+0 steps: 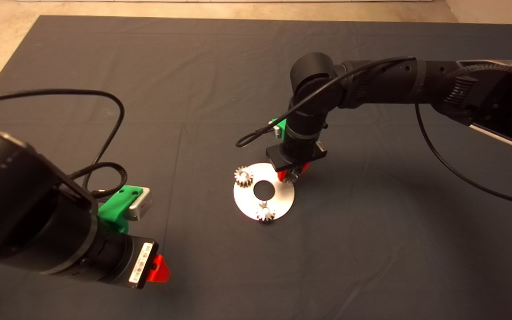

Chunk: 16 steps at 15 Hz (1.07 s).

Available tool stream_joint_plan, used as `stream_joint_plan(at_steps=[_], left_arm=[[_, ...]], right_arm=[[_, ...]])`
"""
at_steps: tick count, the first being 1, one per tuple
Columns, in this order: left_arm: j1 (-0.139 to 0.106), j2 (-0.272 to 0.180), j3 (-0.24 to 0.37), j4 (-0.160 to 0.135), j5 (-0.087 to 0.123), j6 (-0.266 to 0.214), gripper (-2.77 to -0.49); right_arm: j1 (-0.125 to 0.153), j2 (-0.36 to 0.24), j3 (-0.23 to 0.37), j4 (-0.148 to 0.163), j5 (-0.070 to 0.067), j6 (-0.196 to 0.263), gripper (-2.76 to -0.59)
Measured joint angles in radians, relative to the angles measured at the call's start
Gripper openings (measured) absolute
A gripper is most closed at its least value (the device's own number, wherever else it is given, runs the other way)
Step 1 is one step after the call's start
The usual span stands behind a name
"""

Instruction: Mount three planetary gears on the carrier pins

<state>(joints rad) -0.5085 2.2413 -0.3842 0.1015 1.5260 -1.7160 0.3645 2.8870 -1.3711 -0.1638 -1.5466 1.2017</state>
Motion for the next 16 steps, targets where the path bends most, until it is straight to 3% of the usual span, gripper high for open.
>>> stream_joint_plan(at_steps=[16], left_arm=[[0.000, 0.000, 0.000, 0.000, 0.000, 0.000, -0.93]], right_arm=[[0.001, 0.000, 0.000, -0.001, 0.007, 0.000, -2.30]])
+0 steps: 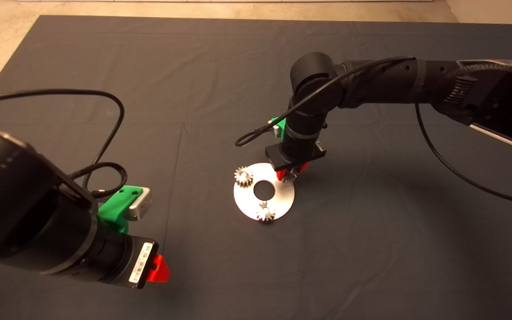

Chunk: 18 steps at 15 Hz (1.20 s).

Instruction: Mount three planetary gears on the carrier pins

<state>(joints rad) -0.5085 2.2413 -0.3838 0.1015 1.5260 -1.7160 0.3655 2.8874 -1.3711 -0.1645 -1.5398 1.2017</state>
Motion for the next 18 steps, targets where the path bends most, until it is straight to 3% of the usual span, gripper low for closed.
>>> stream_joint_plan(at_steps=[2, 4, 6, 13, 18], left_arm=[[0.000, 0.000, 0.000, 0.000, 0.000, 0.000, -0.93], [0.000, 0.000, 0.000, 0.000, 0.000, 0.000, -0.93], [0.000, 0.000, 0.000, 0.000, 0.000, 0.000, -0.93], [0.000, 0.000, 0.000, 0.000, 0.000, 0.000, -0.93], [0.000, 0.000, 0.000, 0.000, 0.000, 0.000, -0.93]], right_arm=[[0.000, 0.008, -0.001, -0.001, 0.002, 0.000, -2.30], [-0.001, 0.018, -0.001, -0.001, -0.005, 0.000, -2.30], [0.000, 0.020, -0.001, -0.001, 0.002, 0.000, -2.30], [0.000, 0.024, -0.001, -0.001, 0.003, 0.000, -2.30], [0.000, 0.016, -0.001, -0.001, 0.012, 0.000, -2.30]])
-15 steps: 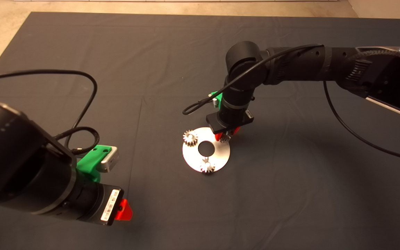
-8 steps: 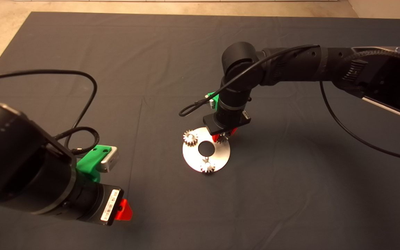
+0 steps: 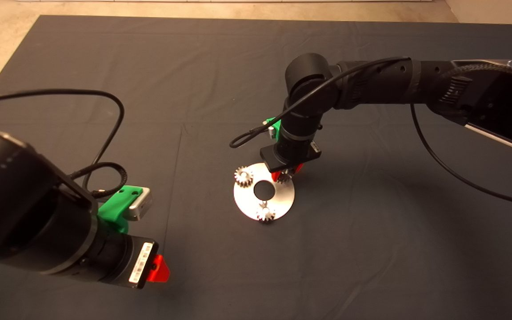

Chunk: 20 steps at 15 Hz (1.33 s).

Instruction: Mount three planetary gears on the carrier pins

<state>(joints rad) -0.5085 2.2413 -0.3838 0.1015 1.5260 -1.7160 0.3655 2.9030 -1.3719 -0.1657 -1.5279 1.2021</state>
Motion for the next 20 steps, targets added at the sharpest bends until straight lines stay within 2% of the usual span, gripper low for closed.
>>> stream_joint_plan(at_steps=[18, 20], left_arm=[[-0.008, 0.000, 0.000, 0.000, 0.000, 0.000, -0.93], [-0.008, 0.000, 0.000, 0.000, 0.000, 0.000, -0.93]], right_arm=[[0.001, -0.019, 0.001, 0.001, 0.008, 0.000, -2.30], [0.003, -0.021, 0.001, 0.000, 0.003, 0.000, -2.30]])
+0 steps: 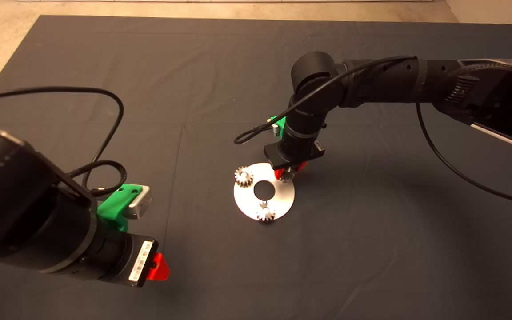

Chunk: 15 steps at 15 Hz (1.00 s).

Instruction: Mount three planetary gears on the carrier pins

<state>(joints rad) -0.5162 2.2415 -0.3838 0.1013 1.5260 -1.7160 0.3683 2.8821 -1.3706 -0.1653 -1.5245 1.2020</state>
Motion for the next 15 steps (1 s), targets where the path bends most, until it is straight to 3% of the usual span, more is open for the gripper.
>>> stream_joint_plan(at_steps=[15], left_arm=[[0.000, 0.000, 0.000, 0.000, 0.000, 0.000, -0.93]], right_arm=[[-0.003, 0.029, 0.001, 0.000, -0.005, -0.004, -2.30]])
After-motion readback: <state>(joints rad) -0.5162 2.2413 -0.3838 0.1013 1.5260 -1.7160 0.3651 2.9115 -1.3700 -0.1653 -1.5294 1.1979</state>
